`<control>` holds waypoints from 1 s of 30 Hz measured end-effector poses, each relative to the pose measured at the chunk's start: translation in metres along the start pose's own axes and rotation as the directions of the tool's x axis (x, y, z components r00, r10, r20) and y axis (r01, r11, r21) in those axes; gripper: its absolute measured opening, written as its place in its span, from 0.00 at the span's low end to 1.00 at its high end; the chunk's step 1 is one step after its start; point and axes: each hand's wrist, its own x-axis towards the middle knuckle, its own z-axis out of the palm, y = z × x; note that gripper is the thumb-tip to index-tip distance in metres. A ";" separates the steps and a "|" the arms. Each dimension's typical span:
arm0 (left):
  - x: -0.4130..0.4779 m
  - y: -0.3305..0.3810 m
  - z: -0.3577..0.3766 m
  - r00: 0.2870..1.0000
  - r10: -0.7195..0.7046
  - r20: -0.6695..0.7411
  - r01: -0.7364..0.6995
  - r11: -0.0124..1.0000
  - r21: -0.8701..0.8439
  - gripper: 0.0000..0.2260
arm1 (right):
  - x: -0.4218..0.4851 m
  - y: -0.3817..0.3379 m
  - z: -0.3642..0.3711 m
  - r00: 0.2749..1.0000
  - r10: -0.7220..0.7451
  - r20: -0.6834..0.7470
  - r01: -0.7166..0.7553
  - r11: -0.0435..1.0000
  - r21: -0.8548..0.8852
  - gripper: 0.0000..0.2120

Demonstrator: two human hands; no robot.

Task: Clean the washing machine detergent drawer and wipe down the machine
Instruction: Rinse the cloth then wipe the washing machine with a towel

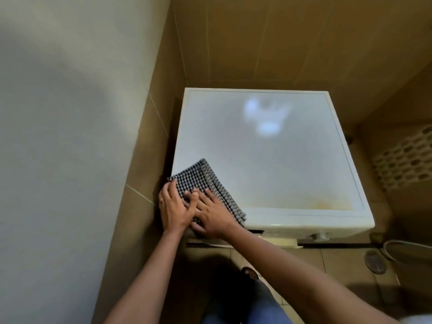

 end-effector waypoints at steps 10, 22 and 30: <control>-0.005 0.004 0.008 0.976 0.202 0.081 -0.216 0.946 0.241 0.30 | -0.113 0.112 -0.005 0.889 0.454 -0.058 -0.442 0.885 0.144 0.30; 0.014 0.000 0.014 0.845 0.480 0.235 -0.510 0.856 0.087 0.33 | -0.259 0.176 0.042 0.149 0.929 -0.339 -0.857 0.292 0.424 0.30; 0.013 -0.004 0.014 0.880 0.457 0.132 -0.444 0.888 -0.117 0.27 | -0.141 0.056 0.074 0.227 0.822 -0.522 -0.708 0.507 0.491 0.29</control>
